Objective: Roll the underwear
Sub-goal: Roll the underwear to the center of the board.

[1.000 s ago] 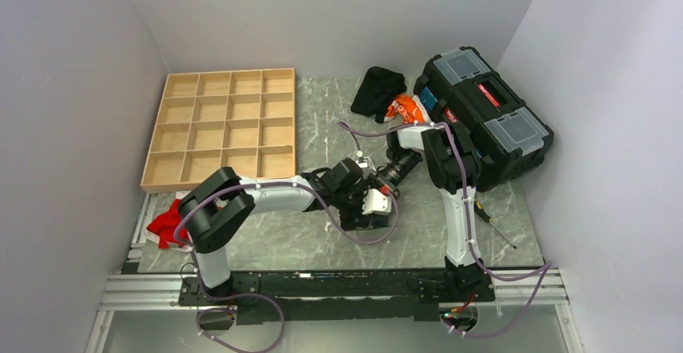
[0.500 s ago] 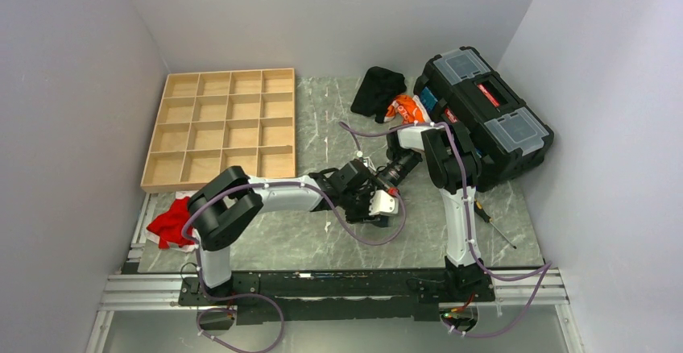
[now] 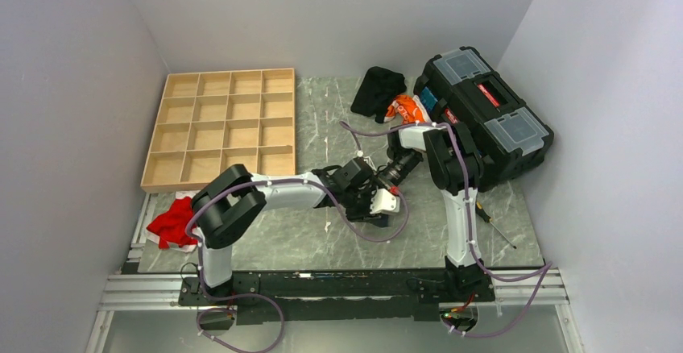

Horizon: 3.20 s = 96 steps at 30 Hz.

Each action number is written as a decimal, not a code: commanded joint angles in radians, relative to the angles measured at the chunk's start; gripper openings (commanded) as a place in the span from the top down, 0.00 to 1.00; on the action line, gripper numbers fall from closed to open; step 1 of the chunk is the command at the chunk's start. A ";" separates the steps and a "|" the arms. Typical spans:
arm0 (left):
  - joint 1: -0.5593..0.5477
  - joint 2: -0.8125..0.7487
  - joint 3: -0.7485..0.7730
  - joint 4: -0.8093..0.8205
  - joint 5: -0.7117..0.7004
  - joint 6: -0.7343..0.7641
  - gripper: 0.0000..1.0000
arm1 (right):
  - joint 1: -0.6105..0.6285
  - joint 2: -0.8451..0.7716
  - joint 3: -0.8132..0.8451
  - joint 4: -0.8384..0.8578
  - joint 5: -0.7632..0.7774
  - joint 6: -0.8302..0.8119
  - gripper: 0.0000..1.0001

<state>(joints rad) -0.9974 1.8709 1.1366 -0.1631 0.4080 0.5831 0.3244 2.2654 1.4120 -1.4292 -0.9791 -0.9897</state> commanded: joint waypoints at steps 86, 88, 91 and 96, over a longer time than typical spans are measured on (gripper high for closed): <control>0.315 0.683 0.749 -0.839 0.690 -0.263 0.68 | 0.390 -0.618 -0.555 0.780 0.750 0.308 1.00; 0.327 0.662 0.739 -0.840 0.684 -0.255 0.62 | 0.388 -0.616 -0.552 0.768 0.741 0.307 1.00; 0.345 0.634 0.710 -0.835 0.668 -0.239 0.52 | 0.377 -0.614 -0.550 0.756 0.725 0.305 1.00; 0.374 0.596 0.644 -0.821 0.643 -0.220 0.45 | 0.354 -0.604 -0.548 0.744 0.703 0.301 1.00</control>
<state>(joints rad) -0.6777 2.4882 1.8397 -0.9993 1.2446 0.2890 0.6884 1.5879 0.9089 -0.6334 -0.2165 -0.6807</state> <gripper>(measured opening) 0.538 0.221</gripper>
